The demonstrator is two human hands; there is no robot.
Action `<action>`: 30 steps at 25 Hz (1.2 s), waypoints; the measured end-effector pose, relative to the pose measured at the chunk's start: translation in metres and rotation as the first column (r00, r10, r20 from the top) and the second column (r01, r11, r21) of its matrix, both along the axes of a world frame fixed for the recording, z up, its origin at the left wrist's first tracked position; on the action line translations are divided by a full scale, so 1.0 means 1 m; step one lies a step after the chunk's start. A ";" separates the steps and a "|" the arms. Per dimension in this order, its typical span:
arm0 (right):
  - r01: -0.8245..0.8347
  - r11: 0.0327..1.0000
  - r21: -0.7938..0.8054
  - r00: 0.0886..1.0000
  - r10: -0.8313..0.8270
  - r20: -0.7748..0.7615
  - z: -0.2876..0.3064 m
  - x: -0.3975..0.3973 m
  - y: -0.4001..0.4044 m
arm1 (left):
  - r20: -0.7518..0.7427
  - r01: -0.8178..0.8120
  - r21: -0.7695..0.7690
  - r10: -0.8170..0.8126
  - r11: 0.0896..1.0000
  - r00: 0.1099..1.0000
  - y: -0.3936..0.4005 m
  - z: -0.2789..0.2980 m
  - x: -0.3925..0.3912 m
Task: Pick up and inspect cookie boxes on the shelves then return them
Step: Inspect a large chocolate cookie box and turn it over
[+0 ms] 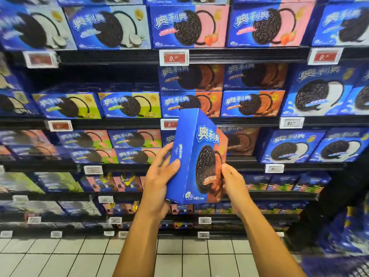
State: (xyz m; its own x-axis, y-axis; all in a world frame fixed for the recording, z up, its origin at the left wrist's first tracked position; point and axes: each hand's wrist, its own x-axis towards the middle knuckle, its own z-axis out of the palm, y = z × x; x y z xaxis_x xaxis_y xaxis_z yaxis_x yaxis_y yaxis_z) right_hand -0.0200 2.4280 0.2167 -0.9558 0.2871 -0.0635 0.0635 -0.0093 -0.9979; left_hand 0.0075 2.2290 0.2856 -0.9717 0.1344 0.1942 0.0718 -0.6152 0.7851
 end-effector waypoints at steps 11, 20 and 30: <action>0.001 0.940 -0.340 0.991 0.044 0.124 -0.014 0.001 -0.041 | -0.130 -0.082 -0.264 0.048 0.961 0.990 0.027 0.008 0.038; 0.023 0.954 -0.300 0.992 0.015 0.122 -0.010 0.005 -0.043 | -0.101 -0.033 -0.151 0.018 0.988 0.995 -0.001 -0.002 0.030; -0.055 0.982 -0.182 0.970 0.009 -0.244 0.017 0.054 -0.013 | 0.109 -0.014 0.333 -0.024 0.943 0.994 -0.050 -0.047 -0.003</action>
